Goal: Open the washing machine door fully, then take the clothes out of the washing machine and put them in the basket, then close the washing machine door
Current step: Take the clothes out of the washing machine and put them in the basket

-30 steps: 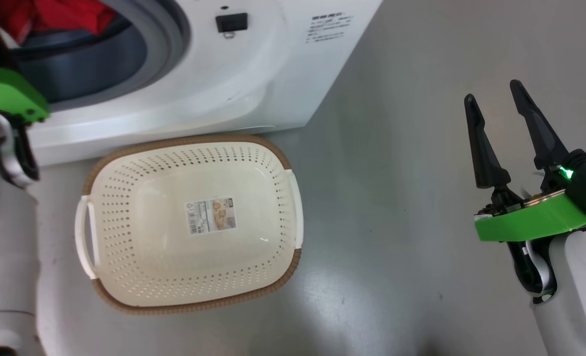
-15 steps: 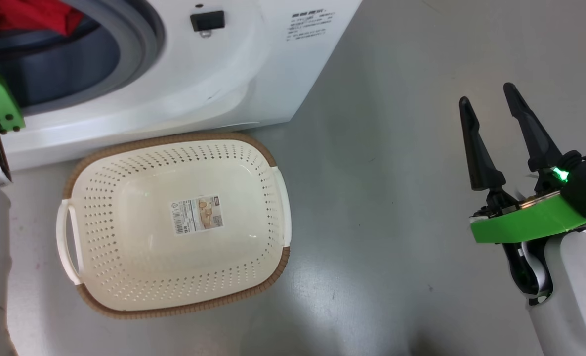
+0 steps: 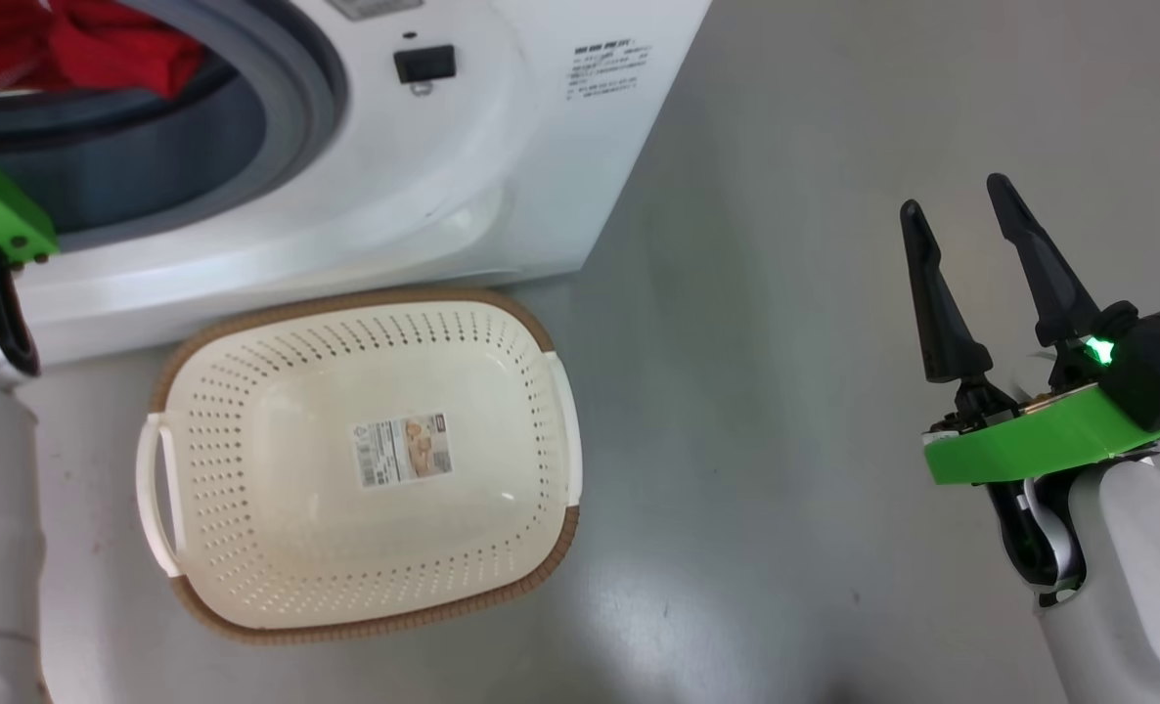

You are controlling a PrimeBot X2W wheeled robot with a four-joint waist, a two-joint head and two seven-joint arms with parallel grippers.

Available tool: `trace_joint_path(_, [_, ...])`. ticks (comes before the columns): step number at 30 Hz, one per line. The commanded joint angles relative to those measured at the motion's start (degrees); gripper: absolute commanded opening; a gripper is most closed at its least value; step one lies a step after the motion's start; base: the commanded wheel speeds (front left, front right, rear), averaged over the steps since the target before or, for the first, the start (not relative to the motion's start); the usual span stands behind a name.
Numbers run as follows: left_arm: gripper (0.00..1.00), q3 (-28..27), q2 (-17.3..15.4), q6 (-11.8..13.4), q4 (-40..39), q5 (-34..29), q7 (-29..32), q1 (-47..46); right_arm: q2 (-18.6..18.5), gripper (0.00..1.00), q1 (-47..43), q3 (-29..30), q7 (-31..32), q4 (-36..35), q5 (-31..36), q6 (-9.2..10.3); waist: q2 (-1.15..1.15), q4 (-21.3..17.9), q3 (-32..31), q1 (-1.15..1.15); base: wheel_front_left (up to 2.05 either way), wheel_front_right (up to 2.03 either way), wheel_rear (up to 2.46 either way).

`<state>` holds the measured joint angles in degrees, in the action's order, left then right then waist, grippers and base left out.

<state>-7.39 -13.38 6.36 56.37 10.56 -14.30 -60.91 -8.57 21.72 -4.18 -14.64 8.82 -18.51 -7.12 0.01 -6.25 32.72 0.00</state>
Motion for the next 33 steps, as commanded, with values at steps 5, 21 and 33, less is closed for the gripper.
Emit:
trace_joint_path(5, [0.00, -3.7, -1.2, -2.0, -13.0, 1.7, -0.7, 7.8, 0.2, 1.00, -1.2, -0.8, -0.4, -0.6, -0.3, -0.36, -0.01, 0.6, -3.4, 0.00, 0.00, 0.00, 0.00])
trace_joint_path(21, [0.00, -8.4, 6.8, -6.4, -37.6, 0.1, -0.7, 27.8, 0.5, 1.00, -5.1, -1.2, -0.4, 0.8, -0.1, -0.36, -0.01, 2.8, -12.9, 0.00, 0.00, 0.00, 0.00])
trace_joint_path(33, [0.00, -9.7, 9.9, -8.5, -51.8, -0.6, -0.7, 38.2, 0.9, 1.00, -8.5, -1.2, -0.4, 1.8, -0.3, -0.36, -0.01, 3.6, -19.6, 0.00, 0.00, 0.00, 0.00])
